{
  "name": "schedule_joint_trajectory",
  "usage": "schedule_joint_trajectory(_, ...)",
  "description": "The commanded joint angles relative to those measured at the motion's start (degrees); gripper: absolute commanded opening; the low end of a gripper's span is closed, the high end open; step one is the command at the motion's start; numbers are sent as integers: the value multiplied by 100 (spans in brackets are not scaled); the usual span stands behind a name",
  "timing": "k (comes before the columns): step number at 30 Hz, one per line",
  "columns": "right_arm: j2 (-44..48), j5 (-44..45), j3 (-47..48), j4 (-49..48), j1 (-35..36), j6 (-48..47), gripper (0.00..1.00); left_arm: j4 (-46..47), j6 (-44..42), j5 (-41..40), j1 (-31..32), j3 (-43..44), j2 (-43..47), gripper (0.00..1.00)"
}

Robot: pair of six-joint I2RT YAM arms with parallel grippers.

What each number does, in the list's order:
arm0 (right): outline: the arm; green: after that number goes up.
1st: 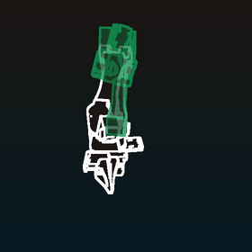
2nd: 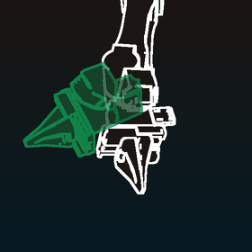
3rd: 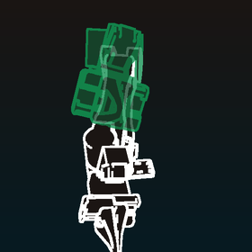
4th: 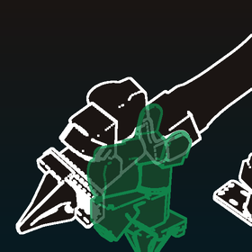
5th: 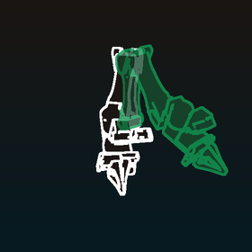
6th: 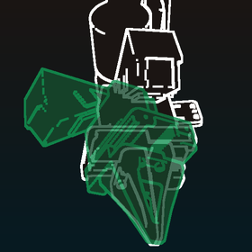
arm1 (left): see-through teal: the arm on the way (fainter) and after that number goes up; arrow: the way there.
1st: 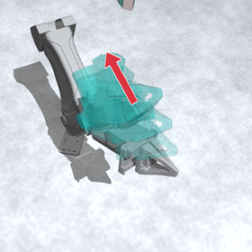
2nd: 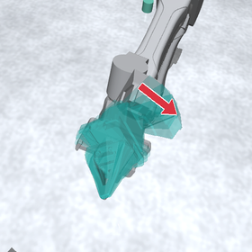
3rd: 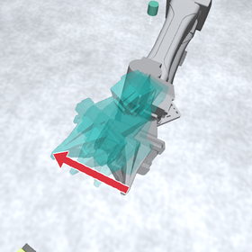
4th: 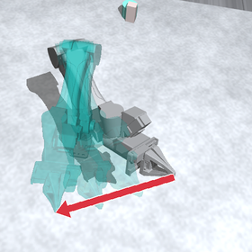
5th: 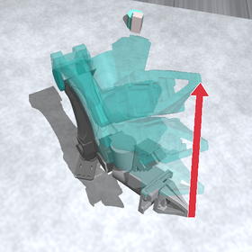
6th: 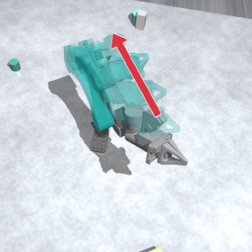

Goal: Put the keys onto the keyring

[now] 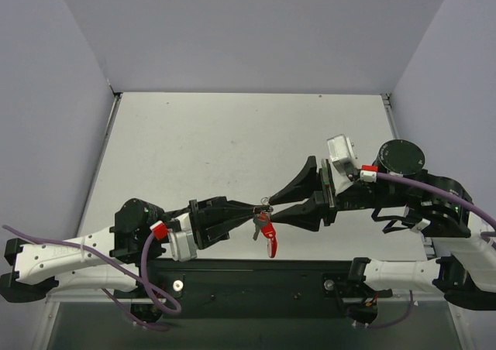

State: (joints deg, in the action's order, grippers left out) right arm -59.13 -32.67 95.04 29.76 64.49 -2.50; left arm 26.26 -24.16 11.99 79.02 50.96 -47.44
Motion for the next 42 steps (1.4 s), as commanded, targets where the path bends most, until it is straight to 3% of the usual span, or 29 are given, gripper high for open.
schedule_joint_trajectory(1,-19,-144,-4,-471,-6,57,32,2,43,32,-10,292,24,0)
schedule_joint_trajectory(13,-142,-249,-12,-647,2,197,19,-68,140,119,-10,336,-20,0)
schedule_joint_trajectory(15,-169,-249,-21,-690,-6,215,14,-112,140,128,-1,353,-55,0)
schedule_joint_trajectory(17,-195,-205,-21,-717,-7,241,0,-139,140,137,-1,353,-63,0)
schedule_joint_trajectory(25,120,295,-451,-1216,-6,250,0,-165,157,-3,-10,266,-2,0)
schedule_joint_trajectory(32,288,173,-768,-1482,-6,373,0,-270,175,-118,-1,300,68,0)
schedule_joint_trajectory(39,245,-3,-698,-1447,2,373,35,-358,149,-162,-1,353,95,0)
schedule_joint_trajectory(42,201,6,-654,-1368,2,373,38,-612,140,-223,-10,458,77,0)
